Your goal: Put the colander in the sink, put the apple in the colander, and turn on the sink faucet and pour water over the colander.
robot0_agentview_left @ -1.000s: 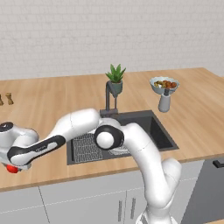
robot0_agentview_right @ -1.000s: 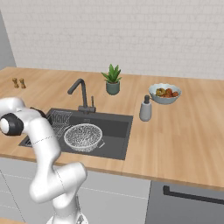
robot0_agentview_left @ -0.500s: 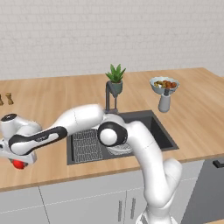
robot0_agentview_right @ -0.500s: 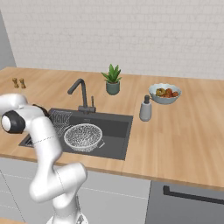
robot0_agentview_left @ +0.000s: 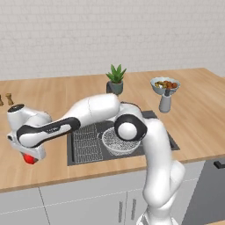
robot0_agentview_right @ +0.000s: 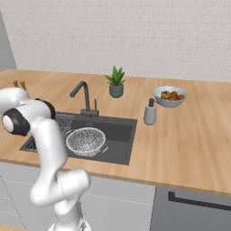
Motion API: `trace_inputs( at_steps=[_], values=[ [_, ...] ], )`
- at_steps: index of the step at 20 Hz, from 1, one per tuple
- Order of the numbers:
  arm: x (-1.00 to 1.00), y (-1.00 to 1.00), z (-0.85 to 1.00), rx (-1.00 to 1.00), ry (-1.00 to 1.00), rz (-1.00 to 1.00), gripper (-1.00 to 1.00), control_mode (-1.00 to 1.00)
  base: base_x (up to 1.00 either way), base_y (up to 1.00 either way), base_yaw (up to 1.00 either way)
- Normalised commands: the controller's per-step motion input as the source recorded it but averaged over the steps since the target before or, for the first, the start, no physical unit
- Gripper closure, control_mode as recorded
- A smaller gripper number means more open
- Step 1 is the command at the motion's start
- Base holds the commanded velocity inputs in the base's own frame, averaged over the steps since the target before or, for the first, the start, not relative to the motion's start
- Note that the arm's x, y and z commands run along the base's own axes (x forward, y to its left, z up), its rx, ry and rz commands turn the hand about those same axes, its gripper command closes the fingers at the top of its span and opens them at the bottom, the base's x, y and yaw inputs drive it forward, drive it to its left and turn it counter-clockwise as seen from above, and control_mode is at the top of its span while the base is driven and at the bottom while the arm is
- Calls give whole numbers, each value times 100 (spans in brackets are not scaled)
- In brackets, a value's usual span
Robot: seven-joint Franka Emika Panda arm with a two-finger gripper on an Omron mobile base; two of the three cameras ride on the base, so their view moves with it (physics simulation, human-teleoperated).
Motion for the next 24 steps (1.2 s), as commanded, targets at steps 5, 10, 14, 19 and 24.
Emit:
trace_inputs(
  at_steps=[5, 10, 14, 19, 24],
  values=[
    [-25, -59, 41, 0, 0, -49, 100, -100, 0, 0, 0],
    [-12, -40, 35, 0, 0, -73, 100, -100, 0, 0, 0],
    [-21, -47, 32, 0, 0, -63, 100, -100, 0, 0, 0],
    [-16, -48, 22, 0, -3, -59, 100, -100, 0, 0, 0],
    [-18, -57, 14, 0, -11, -48, 100, -100, 0, 0, 0]
  ],
)
